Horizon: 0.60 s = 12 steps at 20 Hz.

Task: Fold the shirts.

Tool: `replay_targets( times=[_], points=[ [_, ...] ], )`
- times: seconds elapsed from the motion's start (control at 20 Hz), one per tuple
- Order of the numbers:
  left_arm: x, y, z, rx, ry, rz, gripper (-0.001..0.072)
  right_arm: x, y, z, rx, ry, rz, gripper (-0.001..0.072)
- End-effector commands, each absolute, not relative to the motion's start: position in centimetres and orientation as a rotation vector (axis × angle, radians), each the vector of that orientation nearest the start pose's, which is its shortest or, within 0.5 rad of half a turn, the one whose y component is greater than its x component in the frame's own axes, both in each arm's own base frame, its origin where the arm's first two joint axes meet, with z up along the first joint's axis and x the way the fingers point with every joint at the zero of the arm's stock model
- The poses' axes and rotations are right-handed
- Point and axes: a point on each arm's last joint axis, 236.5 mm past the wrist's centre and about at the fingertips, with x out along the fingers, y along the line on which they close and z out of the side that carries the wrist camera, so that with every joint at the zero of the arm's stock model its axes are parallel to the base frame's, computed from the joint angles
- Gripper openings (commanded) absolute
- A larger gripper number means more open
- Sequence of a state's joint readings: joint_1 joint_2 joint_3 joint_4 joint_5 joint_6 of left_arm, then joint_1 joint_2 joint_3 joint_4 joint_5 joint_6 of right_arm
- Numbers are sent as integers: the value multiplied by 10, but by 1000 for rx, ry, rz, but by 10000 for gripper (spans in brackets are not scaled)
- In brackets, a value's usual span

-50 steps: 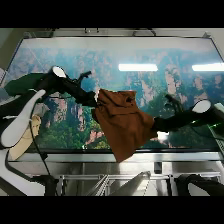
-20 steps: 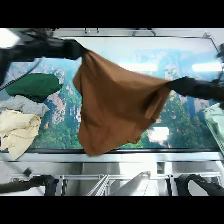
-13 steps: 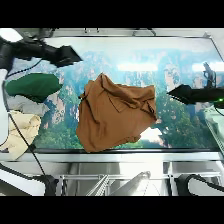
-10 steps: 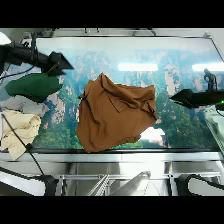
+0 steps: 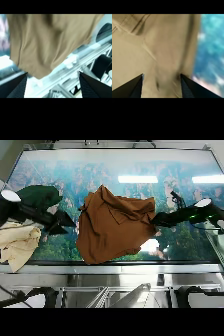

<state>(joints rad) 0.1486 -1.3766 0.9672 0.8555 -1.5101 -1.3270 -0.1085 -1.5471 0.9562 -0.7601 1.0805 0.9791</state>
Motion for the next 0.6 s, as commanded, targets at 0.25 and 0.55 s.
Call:
replay_targets(
  times=[0.25, 0.55],
  points=[
    [210, -122, -100, -750, 1764, -345, 697, 376, 144, -95, 468, 1321, 577, 78],
    [254, -142, -119, -622, 1709, -366, 603, 375, 155, -85, 537, 1318, 606, 15]
  ],
)
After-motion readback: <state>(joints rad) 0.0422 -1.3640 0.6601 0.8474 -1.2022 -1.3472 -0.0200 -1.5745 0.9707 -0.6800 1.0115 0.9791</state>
